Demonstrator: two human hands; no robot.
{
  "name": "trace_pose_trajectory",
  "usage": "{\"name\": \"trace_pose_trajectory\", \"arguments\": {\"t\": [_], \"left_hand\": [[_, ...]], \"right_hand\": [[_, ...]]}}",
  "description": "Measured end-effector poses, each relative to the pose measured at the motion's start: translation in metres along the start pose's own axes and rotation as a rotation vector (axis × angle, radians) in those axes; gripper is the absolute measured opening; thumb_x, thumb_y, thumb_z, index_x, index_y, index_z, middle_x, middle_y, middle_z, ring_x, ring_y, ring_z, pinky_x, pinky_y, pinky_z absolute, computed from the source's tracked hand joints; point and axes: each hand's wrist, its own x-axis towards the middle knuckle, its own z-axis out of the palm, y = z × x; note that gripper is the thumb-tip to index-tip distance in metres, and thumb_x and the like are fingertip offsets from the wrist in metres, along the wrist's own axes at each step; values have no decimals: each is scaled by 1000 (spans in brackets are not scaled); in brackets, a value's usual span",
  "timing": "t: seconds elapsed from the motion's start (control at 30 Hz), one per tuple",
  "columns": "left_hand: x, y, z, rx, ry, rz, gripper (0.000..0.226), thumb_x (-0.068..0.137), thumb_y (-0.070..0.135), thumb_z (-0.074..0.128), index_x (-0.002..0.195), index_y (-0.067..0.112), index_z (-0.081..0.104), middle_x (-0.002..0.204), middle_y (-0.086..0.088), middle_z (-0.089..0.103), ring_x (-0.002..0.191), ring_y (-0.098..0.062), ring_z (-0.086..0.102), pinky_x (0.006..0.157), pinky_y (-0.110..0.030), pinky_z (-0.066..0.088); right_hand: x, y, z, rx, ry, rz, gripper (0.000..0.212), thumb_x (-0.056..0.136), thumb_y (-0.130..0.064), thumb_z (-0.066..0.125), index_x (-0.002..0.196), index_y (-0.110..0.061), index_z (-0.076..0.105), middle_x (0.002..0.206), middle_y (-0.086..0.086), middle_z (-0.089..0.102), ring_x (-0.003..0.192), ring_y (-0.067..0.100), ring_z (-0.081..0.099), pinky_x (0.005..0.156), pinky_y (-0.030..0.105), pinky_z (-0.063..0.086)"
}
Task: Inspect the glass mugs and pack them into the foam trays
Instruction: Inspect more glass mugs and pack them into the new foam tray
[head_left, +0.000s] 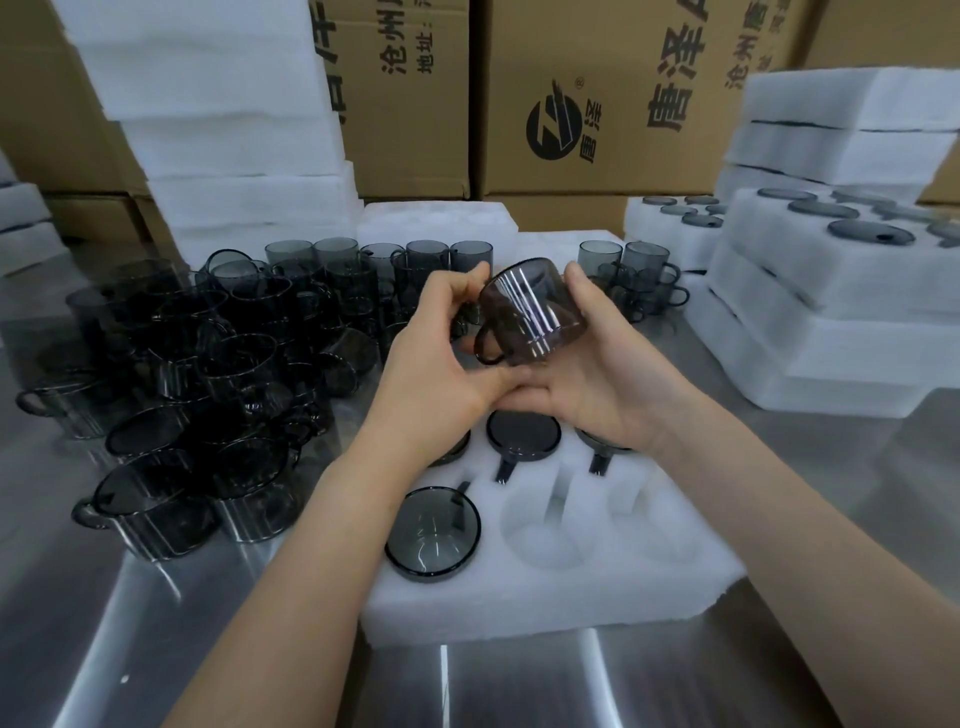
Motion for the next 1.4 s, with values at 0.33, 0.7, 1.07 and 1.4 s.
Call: {"name": "trace_pose_trajectory", "arguments": {"t": [0.33, 0.7, 1.07, 1.4], "left_hand": [[-3, 14, 1, 250, 12, 176, 68, 70, 22, 86, 133, 19, 59, 131, 6, 59, 126, -12, 50, 109, -34, 39], [-7, 17, 2, 240, 14, 304, 65, 70, 7, 85, 130, 11, 60, 130, 6, 61, 122, -4, 56, 107, -22, 41], [-3, 10, 1, 75, 72, 179, 66, 66, 12, 87, 123, 28, 57, 128, 19, 59, 123, 4, 52, 106, -20, 41], [0, 3, 1, 7, 44, 98, 67, 69, 26, 80, 127, 44, 52, 123, 30, 58, 120, 8, 52, 104, -19, 41]], "right_hand": [[6, 9, -6, -222, 171, -264, 42, 93, -47, 51, 126, -22, 63, 126, 11, 66, 118, 29, 62, 99, 59, 44], [10, 2, -10, 21, 204, -230, 31, 96, -31, 49, 102, -17, 77, 102, 7, 73, 92, 23, 69, 77, 38, 51], [4, 0, -3, -70, 233, -164, 65, 88, -51, 48, 136, -7, 52, 127, 20, 62, 113, 32, 61, 90, 44, 52], [-2, 1, 1, -166, 119, -156, 51, 92, -27, 58, 133, 1, 50, 116, 18, 63, 83, 26, 66, 73, 39, 58]]}}
